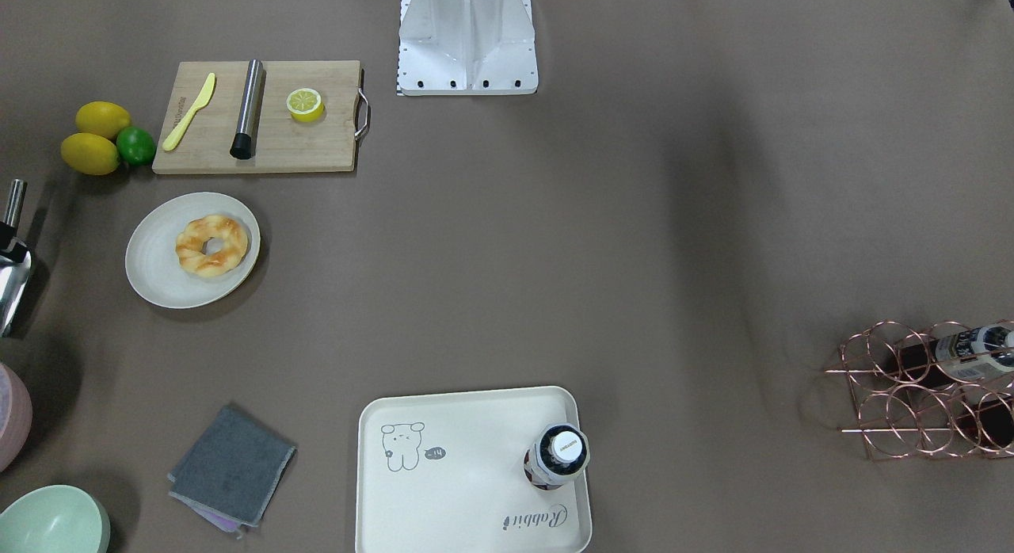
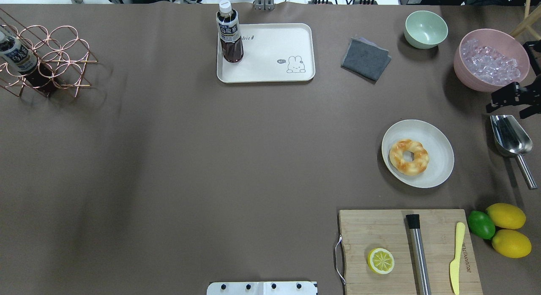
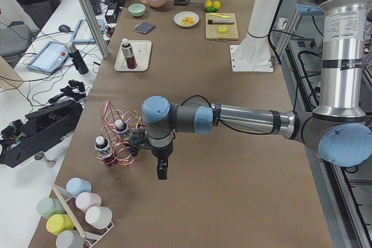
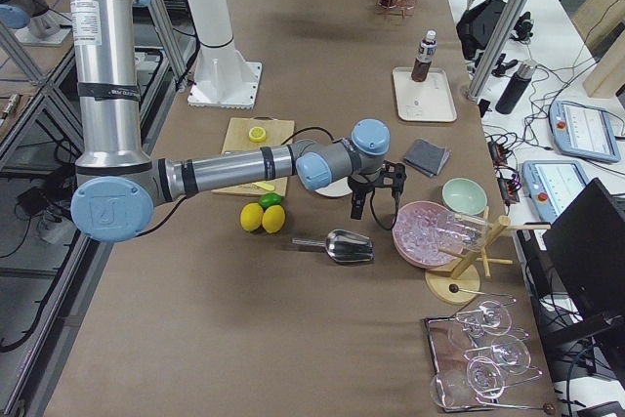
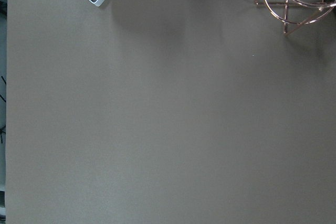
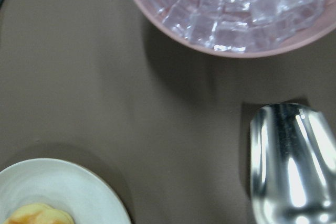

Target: Place donut on tray

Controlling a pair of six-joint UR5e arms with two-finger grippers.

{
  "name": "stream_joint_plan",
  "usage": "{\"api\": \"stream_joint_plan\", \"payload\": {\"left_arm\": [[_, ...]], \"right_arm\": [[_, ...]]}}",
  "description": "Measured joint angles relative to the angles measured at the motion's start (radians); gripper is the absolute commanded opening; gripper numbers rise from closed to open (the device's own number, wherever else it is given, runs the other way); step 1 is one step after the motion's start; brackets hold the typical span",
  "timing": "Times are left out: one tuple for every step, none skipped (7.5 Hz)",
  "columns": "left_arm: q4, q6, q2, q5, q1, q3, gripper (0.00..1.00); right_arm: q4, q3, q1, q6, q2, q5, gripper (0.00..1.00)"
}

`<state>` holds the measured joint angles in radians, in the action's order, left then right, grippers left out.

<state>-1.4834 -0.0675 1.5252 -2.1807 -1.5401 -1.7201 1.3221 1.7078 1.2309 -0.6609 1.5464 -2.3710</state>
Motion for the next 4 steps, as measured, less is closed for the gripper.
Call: {"api": "stream_joint_plan", "payload": {"left_arm": [[0.000,0.000,0.000,0.000,0.000,0.001,0.98],[0.001,0.000,0.000,0.001,-0.002,0.001,0.98],[0.001,0.000,-0.001,0.001,-0.004,0.001,0.98],[0.001,0.000,-0.002,0.001,-0.005,0.001,0.98]], "right_arm": [[-0.036,-0.002,-0.049,-0.058,-0.005,0.006,1.00],[-0.063,-0.006,-0.097,-0.112,-0.013,0.023,1.00],[-0.091,-0.014,-0.141,-0.160,-0.019,0.043,1.00],[-0.129,-0.031,-0.178,-0.188,-0.022,0.062,1.00]]}}
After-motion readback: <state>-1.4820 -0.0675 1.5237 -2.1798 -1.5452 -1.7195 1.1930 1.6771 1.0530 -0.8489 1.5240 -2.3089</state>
